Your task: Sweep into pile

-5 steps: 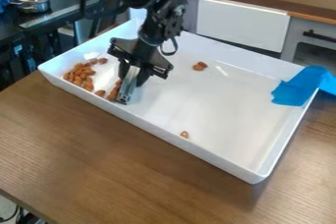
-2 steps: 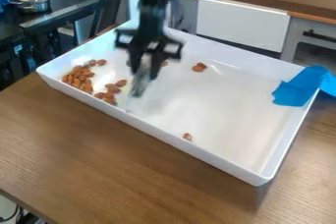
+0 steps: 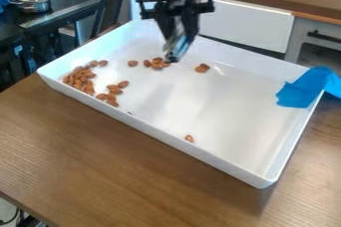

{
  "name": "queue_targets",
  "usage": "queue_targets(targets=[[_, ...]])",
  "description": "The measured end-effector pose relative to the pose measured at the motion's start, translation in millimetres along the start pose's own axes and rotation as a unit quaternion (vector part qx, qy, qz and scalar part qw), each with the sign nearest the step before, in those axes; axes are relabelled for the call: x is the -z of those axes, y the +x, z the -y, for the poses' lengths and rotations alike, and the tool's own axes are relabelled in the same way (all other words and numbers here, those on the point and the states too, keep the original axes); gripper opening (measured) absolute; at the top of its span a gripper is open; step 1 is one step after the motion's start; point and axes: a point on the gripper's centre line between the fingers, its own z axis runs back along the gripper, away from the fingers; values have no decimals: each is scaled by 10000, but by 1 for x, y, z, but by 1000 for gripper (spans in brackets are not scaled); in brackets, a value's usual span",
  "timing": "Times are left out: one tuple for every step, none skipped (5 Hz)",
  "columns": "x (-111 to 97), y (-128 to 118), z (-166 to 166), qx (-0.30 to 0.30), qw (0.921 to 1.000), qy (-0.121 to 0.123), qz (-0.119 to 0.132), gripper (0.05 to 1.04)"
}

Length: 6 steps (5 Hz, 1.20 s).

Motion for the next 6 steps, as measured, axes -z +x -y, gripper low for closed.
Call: queue_targets(targets=[[15, 3, 23, 176, 9995, 114, 215, 378], [56, -1, 31, 199, 9990, 387, 29, 378], [80, 10, 37, 135, 9971, 729, 153, 378], [98, 10, 51, 126, 9964, 840, 23, 378], [92, 19, 53, -26, 9968, 794, 133, 378], [102, 20, 52, -145, 9962, 860, 21, 378]])
